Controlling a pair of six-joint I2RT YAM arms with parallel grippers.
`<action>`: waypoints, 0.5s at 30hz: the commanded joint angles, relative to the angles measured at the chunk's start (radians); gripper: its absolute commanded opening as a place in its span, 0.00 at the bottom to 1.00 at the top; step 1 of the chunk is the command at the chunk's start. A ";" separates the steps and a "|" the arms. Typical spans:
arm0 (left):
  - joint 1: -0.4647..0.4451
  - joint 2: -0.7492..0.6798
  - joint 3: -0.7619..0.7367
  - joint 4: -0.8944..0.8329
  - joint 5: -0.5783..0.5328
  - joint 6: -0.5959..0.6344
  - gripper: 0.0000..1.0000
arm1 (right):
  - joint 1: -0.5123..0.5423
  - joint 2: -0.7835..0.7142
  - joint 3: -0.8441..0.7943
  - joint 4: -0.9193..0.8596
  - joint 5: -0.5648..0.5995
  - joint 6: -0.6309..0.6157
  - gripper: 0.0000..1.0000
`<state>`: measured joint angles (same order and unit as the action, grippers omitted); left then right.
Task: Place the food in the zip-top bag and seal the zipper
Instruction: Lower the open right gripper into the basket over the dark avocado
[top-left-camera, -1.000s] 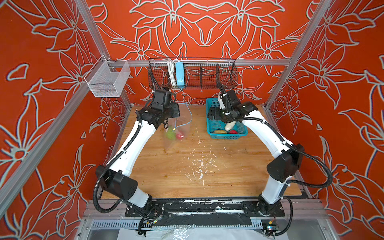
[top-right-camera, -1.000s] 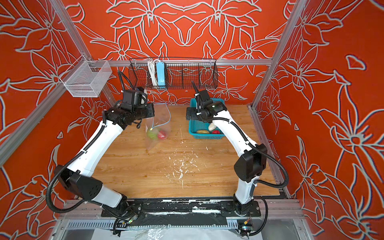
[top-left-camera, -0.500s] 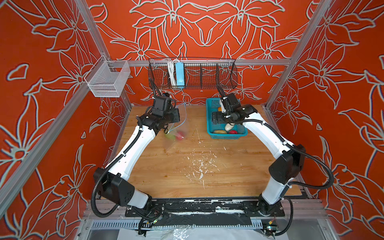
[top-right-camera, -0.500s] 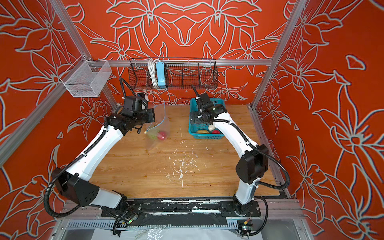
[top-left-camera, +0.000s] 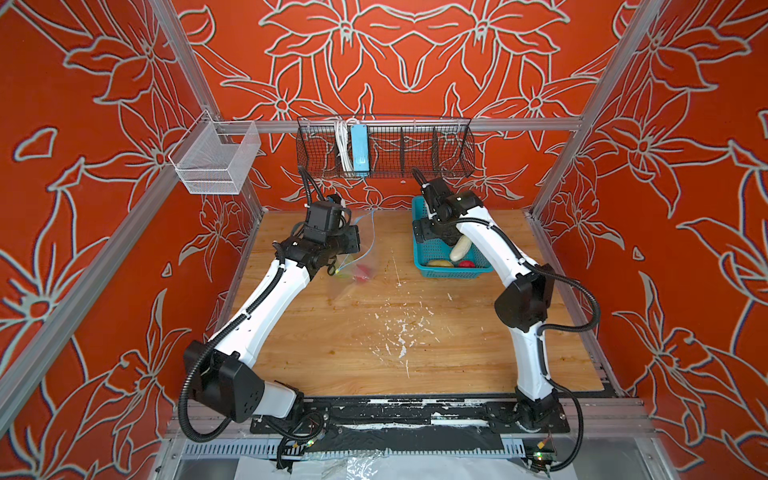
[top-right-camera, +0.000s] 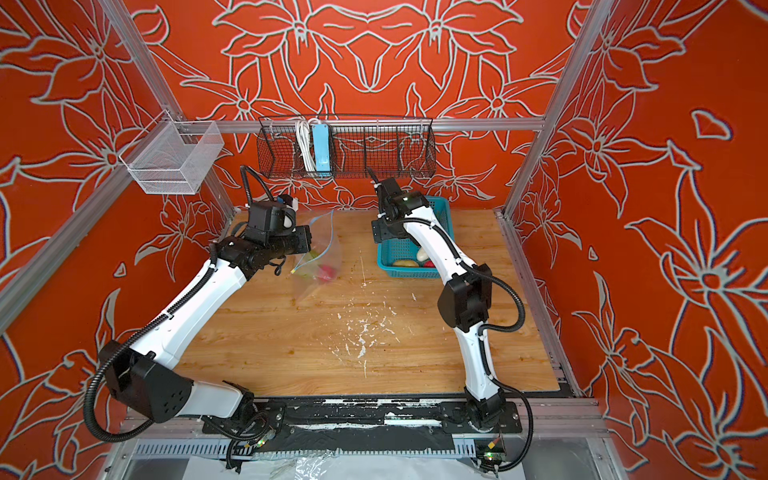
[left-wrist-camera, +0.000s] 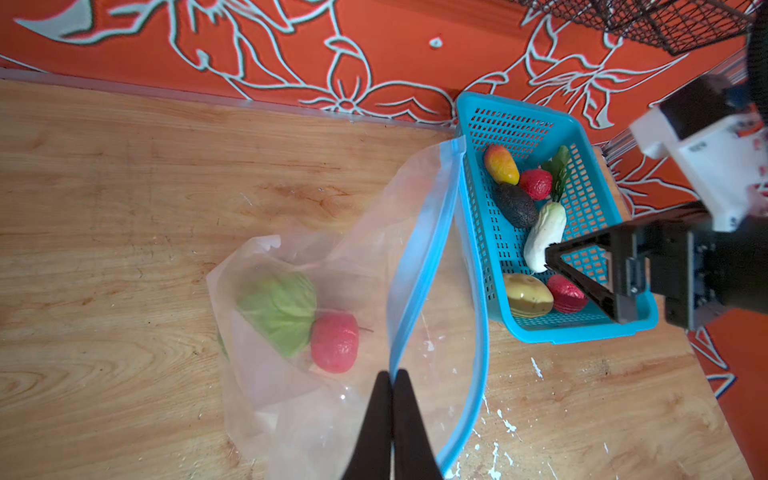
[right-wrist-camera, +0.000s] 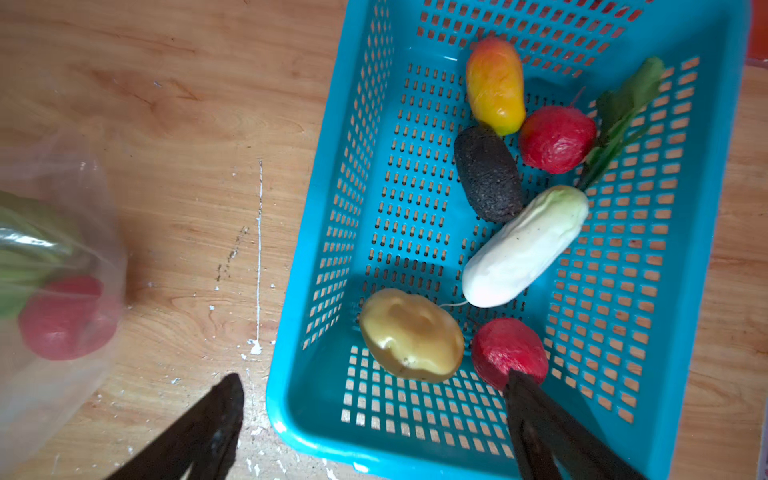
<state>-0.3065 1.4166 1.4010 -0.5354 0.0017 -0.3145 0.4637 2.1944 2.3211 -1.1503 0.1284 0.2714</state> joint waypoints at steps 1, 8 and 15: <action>0.004 -0.036 -0.029 0.038 0.019 0.022 0.00 | -0.008 0.044 0.092 -0.095 0.006 -0.023 0.98; 0.005 -0.036 -0.064 0.069 0.052 0.008 0.00 | -0.021 0.121 0.170 -0.131 0.056 -0.026 0.98; 0.004 -0.033 -0.073 0.071 0.056 0.009 0.00 | -0.055 0.160 0.182 -0.104 0.052 0.013 0.98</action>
<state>-0.3065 1.4010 1.3331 -0.4820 0.0463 -0.3111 0.4255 2.3314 2.4802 -1.2366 0.1539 0.2695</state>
